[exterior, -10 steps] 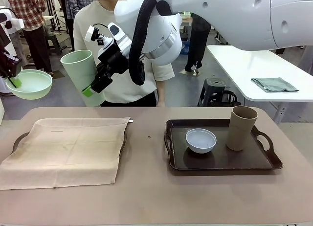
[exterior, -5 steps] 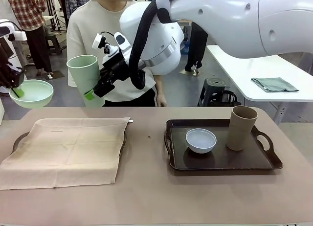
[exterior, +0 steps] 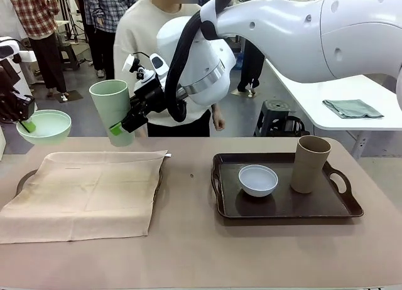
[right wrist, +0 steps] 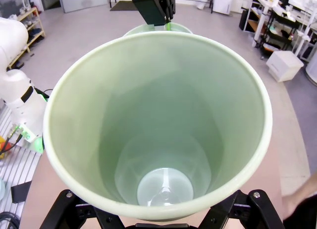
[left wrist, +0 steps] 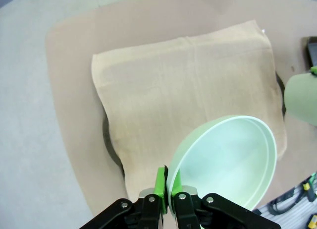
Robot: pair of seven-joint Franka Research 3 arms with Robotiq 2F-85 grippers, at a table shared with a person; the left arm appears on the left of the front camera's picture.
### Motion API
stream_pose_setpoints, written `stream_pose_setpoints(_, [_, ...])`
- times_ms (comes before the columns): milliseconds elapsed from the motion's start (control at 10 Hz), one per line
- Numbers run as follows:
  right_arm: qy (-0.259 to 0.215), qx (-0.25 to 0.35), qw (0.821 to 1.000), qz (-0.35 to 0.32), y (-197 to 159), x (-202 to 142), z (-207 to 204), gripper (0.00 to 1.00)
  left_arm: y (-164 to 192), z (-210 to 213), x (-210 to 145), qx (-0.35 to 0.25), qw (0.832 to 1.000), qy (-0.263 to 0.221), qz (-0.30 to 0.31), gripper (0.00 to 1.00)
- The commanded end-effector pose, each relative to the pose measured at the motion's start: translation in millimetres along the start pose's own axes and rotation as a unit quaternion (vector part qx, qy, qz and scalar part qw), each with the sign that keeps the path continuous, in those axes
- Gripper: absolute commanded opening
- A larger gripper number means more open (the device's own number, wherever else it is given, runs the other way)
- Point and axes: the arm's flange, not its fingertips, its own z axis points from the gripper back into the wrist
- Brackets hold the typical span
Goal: Set up a tray with a mat and arrange the tableware.
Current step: Place the Picnic Bowl and Reusable plastic cup back onto the Handle tray in front of the human's position.
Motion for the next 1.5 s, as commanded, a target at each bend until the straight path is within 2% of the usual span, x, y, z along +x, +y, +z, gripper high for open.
stream_pose_setpoints(0, [-0.001, 0.002, 1.000, 0.002, 0.7, 2.4, 3.4, 0.82, -1.8, 4.8, 0.3, 0.005, 1.000, 0.004, 0.000, 0.04])
stream_pose_setpoints(1400, [-0.001, 0.002, 1.000, 0.002, 0.7, 2.4, 3.4, 0.82, -1.8, 4.8, 0.3, 0.005, 1.000, 0.004, 0.000, 0.04])
